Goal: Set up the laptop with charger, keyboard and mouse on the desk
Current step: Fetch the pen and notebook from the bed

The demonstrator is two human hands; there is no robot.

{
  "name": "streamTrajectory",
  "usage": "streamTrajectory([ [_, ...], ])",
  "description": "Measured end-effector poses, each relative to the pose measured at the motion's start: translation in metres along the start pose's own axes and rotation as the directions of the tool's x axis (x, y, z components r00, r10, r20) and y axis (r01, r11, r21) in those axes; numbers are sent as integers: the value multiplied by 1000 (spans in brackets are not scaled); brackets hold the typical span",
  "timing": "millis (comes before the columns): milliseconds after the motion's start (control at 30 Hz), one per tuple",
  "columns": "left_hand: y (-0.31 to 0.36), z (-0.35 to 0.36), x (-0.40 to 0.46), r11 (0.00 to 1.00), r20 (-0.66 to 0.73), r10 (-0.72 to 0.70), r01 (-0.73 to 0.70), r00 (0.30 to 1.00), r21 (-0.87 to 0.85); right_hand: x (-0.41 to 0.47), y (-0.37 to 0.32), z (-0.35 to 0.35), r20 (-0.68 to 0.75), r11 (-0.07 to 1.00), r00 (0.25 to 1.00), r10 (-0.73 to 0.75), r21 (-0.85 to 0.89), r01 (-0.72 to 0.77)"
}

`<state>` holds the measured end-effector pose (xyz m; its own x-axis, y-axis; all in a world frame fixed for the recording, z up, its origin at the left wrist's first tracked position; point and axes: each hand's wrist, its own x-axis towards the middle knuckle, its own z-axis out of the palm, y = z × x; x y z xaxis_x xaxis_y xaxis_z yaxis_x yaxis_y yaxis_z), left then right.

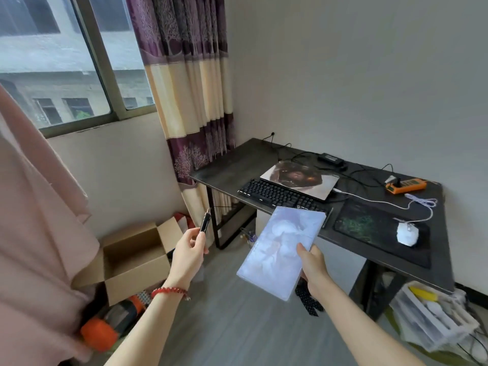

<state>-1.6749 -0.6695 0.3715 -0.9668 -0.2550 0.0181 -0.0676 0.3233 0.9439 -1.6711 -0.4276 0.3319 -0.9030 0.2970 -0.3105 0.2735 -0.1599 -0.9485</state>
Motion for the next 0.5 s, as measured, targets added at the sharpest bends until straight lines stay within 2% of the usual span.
streamTrajectory([
  [267, -42, 26, 272, 989, 15, -143, 143, 990, -23, 228, -15, 146, -12, 997, 997, 79, 6, -79],
  [400, -52, 42, 386, 980, -13, -199, 199, 980, 6, 322, -39, 204, -15, 986, 987, 161, -35, -162],
  [500, -56, 61, 456, 978, 19, -207, 207, 978, 32, 386, -53, 237, -41, 981, 982, 183, -58, -185],
])
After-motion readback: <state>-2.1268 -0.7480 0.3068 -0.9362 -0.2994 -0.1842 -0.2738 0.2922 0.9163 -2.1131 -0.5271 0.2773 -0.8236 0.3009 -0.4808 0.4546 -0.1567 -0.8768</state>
